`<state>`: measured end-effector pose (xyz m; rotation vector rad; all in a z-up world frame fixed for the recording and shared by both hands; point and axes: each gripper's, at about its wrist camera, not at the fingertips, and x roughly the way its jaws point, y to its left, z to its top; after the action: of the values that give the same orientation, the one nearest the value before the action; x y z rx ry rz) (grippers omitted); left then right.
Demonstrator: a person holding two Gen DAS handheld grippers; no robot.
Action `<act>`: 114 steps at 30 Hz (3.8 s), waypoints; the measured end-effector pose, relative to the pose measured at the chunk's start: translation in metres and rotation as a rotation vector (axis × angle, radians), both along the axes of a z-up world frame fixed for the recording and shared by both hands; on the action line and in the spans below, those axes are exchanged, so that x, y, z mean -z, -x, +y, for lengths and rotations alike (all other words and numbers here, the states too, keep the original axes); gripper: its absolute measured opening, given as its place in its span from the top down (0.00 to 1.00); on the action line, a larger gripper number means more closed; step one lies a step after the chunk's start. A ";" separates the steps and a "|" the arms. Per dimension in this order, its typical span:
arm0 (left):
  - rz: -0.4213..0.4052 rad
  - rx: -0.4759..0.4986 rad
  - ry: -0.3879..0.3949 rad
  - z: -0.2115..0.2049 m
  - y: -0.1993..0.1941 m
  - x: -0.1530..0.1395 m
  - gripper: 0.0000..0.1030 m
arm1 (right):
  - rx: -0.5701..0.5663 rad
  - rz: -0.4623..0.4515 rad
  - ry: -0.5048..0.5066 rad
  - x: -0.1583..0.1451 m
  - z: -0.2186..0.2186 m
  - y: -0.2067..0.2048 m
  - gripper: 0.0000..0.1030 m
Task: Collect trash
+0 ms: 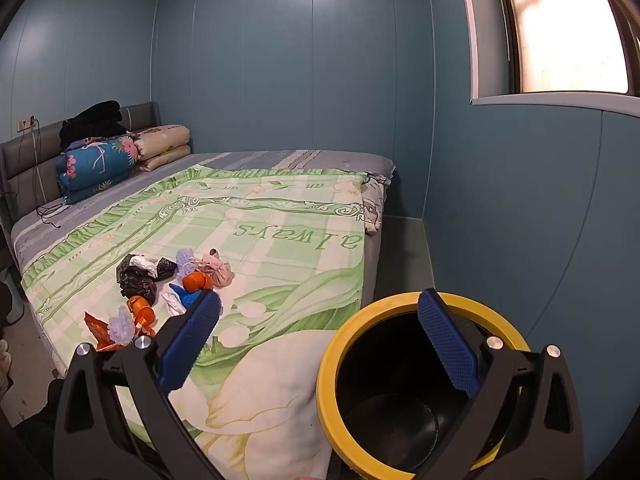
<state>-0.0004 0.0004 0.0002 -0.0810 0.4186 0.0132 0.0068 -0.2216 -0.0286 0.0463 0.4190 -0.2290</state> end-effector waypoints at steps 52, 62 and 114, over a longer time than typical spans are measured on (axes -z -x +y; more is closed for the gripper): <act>0.003 0.000 -0.005 0.001 0.000 -0.003 0.08 | 0.001 0.009 -0.008 0.003 0.001 -0.002 0.08; 0.004 0.000 -0.005 0.001 0.000 -0.003 0.08 | 0.003 0.015 -0.008 0.007 -0.001 -0.002 0.08; 0.044 -0.047 0.058 0.036 -0.019 0.026 0.08 | -0.090 -0.030 0.000 0.002 0.006 -0.045 0.08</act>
<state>0.0191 0.0364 -0.0257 -0.1478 0.4607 0.0494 0.0523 -0.2152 -0.0305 0.0311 0.3902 -0.1393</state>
